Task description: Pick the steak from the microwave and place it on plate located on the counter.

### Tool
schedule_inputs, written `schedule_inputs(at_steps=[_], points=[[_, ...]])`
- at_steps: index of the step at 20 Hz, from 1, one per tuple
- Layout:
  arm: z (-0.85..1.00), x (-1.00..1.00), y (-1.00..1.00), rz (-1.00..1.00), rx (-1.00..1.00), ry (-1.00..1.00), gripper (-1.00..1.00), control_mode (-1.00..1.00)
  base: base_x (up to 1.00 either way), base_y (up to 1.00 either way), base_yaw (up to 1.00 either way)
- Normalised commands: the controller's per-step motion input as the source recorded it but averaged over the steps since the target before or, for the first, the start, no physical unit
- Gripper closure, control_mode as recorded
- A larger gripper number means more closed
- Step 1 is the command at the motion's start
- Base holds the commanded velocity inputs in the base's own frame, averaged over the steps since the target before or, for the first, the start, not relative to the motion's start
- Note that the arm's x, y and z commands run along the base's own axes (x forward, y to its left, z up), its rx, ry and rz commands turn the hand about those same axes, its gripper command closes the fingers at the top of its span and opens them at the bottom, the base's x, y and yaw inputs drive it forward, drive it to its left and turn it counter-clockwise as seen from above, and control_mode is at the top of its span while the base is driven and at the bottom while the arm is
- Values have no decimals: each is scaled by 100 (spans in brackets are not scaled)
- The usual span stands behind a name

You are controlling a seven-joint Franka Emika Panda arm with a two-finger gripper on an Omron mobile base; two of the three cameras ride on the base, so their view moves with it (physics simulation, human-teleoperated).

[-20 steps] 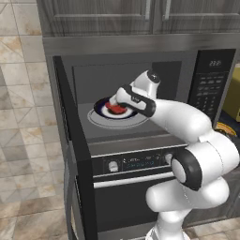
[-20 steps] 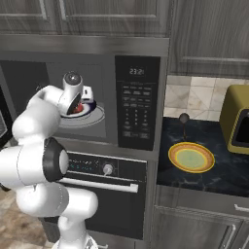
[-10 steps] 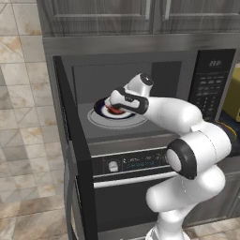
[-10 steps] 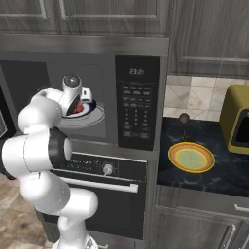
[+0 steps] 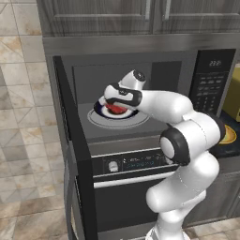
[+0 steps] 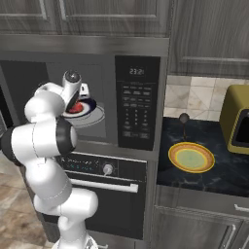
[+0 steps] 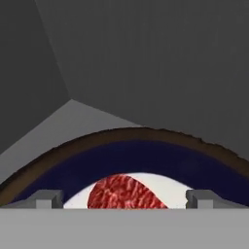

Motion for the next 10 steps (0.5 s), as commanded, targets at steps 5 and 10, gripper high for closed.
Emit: schedule_inputs(at_steps=[5, 10], points=[[-2, 32, 8, 10, -2, 0, -100, -100, 0, 0, 0], [-14, 23, 5, 4, -3, 0, -100, -100, 0, 0, 0]])
